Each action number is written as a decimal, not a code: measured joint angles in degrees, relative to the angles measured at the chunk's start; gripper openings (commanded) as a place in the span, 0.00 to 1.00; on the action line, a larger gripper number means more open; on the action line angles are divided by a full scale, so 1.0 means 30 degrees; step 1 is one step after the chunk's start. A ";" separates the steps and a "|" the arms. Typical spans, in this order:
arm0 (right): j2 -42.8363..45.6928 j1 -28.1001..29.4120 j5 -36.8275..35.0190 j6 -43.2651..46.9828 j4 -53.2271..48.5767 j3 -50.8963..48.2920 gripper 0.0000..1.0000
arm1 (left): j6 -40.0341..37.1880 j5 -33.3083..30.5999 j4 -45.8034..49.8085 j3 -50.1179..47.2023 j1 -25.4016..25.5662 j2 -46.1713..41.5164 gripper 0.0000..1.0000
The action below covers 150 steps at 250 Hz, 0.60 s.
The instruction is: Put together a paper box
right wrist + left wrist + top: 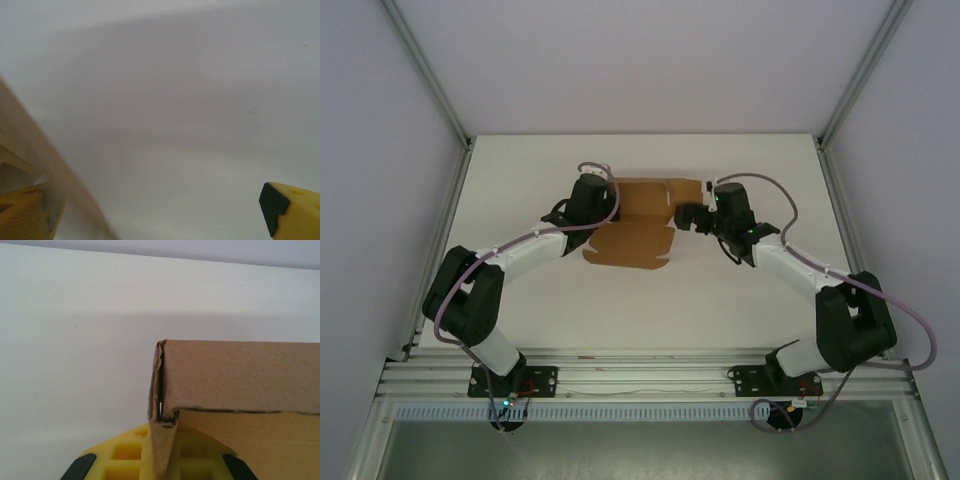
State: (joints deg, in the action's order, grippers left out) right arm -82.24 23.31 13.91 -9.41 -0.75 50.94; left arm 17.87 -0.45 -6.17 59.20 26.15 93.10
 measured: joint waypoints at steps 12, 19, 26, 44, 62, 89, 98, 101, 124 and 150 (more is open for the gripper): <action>-0.0197 0.0000 0.0328 0.0000 0.0189 0.0262 1.00 | 0.0015 0.0000 0.0007 0.0000 0.0000 0.0000 0.00; -0.0335 0.0000 0.0503 0.0000 0.0284 0.0401 1.00 | 0.0022 0.0000 0.0007 0.0000 0.0000 0.0000 0.00; -0.0517 0.0022 0.0670 0.0000 0.0350 0.0554 1.00 | 0.0058 0.0000 0.0007 0.0000 0.0000 0.0000 0.00; -0.1005 0.0189 0.0845 0.0087 0.0430 0.0903 1.00 | 0.0095 0.0066 0.0000 0.0000 0.0000 0.0000 0.00; -0.1625 0.0605 0.0699 0.0284 0.0532 0.1268 1.00 | 0.0219 0.0182 0.0007 0.0007 0.0000 0.0007 0.00; -0.2535 0.1435 -0.0401 0.0648 0.0576 0.1763 1.00 | 0.0379 0.0357 0.0036 0.0051 0.0000 0.0007 0.00; -0.2841 0.1712 -0.0984 0.0765 0.0590 0.1945 1.00 | 0.0452 0.0408 0.0080 0.0087 0.0000 0.0007 0.00; -0.2922 0.1785 -0.1173 0.0831 0.0605 0.1982 1.00 | 0.0481 0.0415 0.0080 0.0095 0.0000 0.0007 0.00; -0.3381 0.2266 -0.2521 0.1100 0.0874 0.2149 1.00 | 0.0590 0.0415 0.0146 0.0131 0.0000 0.0007 0.00; -0.3424 0.2477 -0.3446 0.1217 0.1042 0.2149 1.00 | 0.0597 0.0415 0.0240 0.0131 0.0000 0.0007 0.00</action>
State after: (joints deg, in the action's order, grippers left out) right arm -92.51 30.74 3.57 -5.76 2.37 57.39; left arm 19.66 0.80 -5.45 59.59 26.15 93.12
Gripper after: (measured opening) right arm 0.997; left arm 0.059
